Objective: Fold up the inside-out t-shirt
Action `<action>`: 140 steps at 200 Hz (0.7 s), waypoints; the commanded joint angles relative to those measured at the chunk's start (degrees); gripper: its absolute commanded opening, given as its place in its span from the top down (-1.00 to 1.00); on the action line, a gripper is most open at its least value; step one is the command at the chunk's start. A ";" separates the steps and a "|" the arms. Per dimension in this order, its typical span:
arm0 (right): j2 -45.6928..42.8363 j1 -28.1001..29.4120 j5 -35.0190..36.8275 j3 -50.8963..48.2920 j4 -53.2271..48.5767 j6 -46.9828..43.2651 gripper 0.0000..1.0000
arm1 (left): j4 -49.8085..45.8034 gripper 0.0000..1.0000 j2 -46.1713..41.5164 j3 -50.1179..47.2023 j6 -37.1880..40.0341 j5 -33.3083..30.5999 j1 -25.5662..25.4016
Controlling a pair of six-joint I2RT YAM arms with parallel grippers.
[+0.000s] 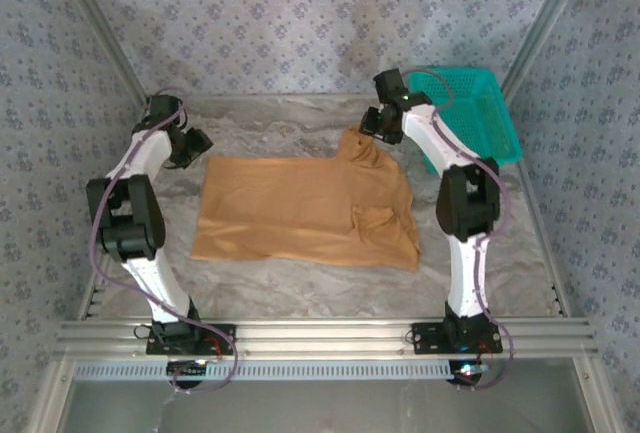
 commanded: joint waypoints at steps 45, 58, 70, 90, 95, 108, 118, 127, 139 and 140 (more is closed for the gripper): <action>20.26 -4.04 -4.64 21.45 1.97 6.31 -0.01 | -0.79 0.01 12.69 11.32 1.72 1.86 0.54; 21.57 -4.24 -5.66 21.59 4.60 6.69 -0.02 | -0.77 0.03 14.56 11.97 1.77 1.89 0.40; 22.79 -4.23 -6.02 21.95 5.47 7.43 -0.02 | -0.77 0.04 15.91 12.35 1.98 1.69 0.45; 25.03 -4.37 -7.08 23.19 5.84 8.35 -0.01 | -0.76 0.04 17.66 12.64 2.12 1.58 0.45; 25.52 -4.47 -7.39 23.63 5.98 8.59 0.00 | -0.58 0.04 17.94 12.72 2.09 1.59 0.40; 26.85 -4.48 -8.26 24.54 6.16 9.20 0.16 | -0.33 0.04 18.79 12.95 1.99 1.79 0.45; 27.61 -4.54 -9.06 25.06 6.58 9.60 0.31 | -0.22 0.04 19.51 13.35 1.99 2.23 0.36; 28.00 -4.49 -9.56 25.43 6.72 9.70 0.46 | -0.49 0.04 20.15 14.00 1.91 2.46 0.20; 28.03 -4.49 -9.84 25.54 6.73 9.68 0.68 | -0.78 0.06 20.78 14.89 2.07 2.56 -0.03; 28.03 -4.49 -9.89 25.56 6.73 9.65 0.69 | -0.82 0.06 20.90 14.93 2.07 2.56 -0.05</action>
